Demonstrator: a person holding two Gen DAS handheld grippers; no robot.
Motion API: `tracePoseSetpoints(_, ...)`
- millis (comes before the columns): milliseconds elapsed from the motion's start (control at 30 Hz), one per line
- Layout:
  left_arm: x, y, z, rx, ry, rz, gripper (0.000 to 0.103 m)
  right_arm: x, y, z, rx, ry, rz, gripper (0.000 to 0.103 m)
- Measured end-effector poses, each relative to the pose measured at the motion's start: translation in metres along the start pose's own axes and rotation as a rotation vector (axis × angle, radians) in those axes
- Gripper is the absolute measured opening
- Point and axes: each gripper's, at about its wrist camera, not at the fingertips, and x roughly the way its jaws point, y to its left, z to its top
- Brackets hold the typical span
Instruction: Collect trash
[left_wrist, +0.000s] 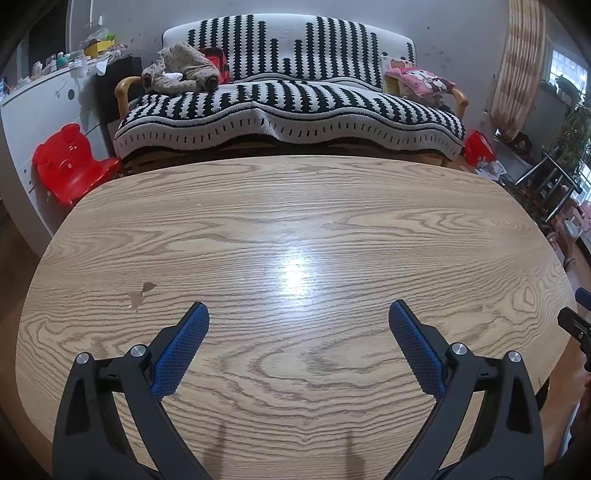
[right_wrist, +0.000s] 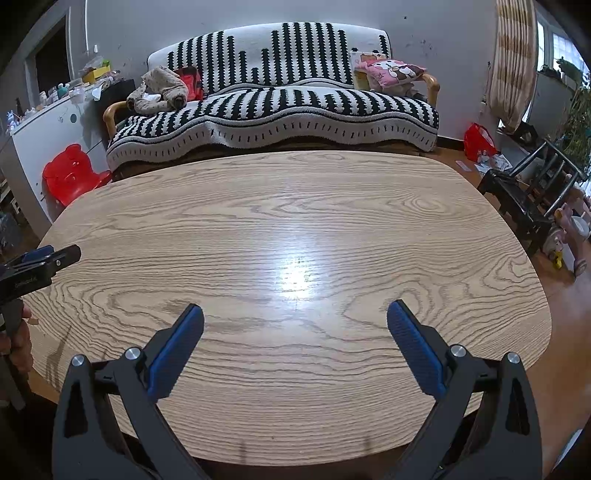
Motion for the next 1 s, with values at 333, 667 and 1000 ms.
tracePoseSetpoints(333, 0.0006, 0.0000, -0.0001, 0.003, 0.005, 0.002, 0.095, -0.0009, 0.0001, -0.0010, -0.003, 0.000, 0.001, 0.096)
tracePoseSetpoints(667, 0.0003, 0.0000, 0.0002, 0.003, 0.006, 0.002, 0.095, -0.0008, 0.0004, -0.0007, -0.005, 0.000, 0.001, 0.096)
tracePoseSetpoints(1000, 0.0004, 0.0001, 0.0004, 0.004, 0.007, 0.003, 0.095, -0.0017, 0.0006, -0.0013, -0.007, 0.001, 0.000, 0.096)
